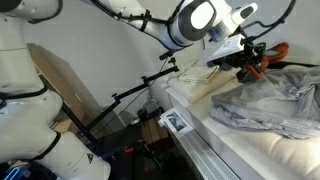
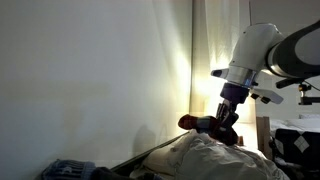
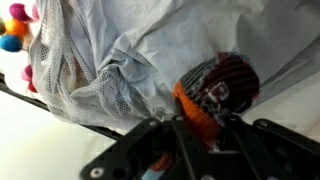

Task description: Put the socks on the grey bag

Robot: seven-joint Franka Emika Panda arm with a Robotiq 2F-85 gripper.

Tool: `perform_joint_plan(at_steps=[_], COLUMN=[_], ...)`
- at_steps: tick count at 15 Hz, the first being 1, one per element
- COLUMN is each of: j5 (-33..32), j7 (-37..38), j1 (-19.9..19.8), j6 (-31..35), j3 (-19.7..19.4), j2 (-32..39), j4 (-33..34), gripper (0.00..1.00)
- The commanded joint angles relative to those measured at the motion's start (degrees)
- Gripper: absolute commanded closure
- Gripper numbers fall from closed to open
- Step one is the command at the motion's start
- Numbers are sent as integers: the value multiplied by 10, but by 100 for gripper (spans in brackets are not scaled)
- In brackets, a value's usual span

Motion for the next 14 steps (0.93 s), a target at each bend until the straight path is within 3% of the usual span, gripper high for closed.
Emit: perform_joint_plan(at_steps=[1,8,11,14], j5=[-1,-2,-17,-4], j7=[85,191,252,284], j1=[13,31,52,53], j6=[4,-60,-139,-204], j3=[-32,-67,-88,-86], j2=[0,33,56,80], j4=[6,36,66,99], gripper=[93,93,93,93])
